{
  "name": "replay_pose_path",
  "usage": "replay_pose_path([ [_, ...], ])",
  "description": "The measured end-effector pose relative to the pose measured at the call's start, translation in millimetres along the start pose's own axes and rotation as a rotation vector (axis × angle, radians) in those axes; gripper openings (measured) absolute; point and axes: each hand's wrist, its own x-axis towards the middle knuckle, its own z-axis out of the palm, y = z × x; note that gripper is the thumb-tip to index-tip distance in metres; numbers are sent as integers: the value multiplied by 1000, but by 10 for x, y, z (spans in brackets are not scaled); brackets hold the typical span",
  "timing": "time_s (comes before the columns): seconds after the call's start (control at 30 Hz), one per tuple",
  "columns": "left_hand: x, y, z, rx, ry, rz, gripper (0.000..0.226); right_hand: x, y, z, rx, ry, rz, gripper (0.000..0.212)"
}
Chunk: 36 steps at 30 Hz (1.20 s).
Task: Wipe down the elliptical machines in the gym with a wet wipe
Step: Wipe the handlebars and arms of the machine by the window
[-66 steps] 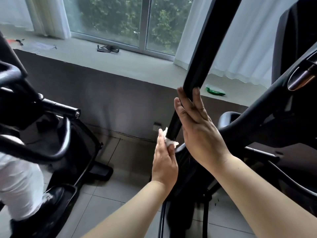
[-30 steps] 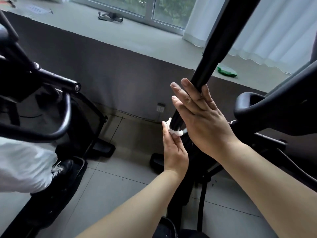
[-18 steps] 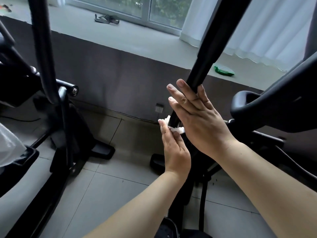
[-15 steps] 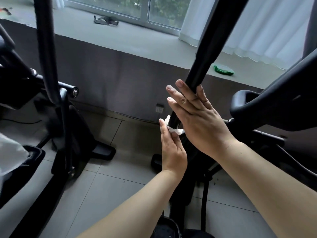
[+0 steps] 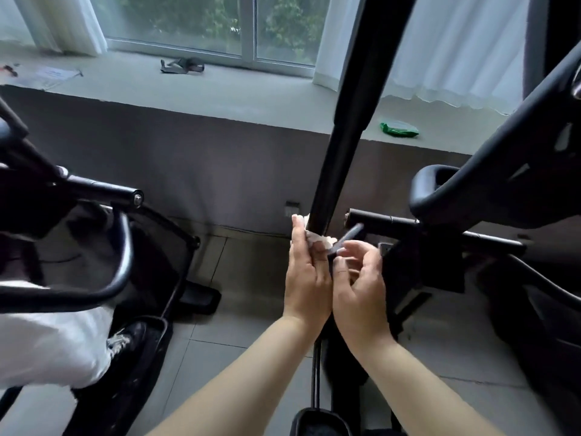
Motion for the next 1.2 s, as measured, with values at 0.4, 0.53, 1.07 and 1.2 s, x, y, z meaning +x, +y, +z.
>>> replay_pose_path([
  [0.4,4,248,-316,29,-30,59,40,210,-534,158,1150,-252,993,31],
  [0.53,69,181,-351,52,-46,66,42,202,-541,31,1181,-324,997,44],
  [1.07,149,381,-299,54,-142,107,33,307,-228,500,1171,171,1121,28],
  [1.2,227,473,-290,91,-171,191,34,305,-261,435,1245,164,1144,32],
])
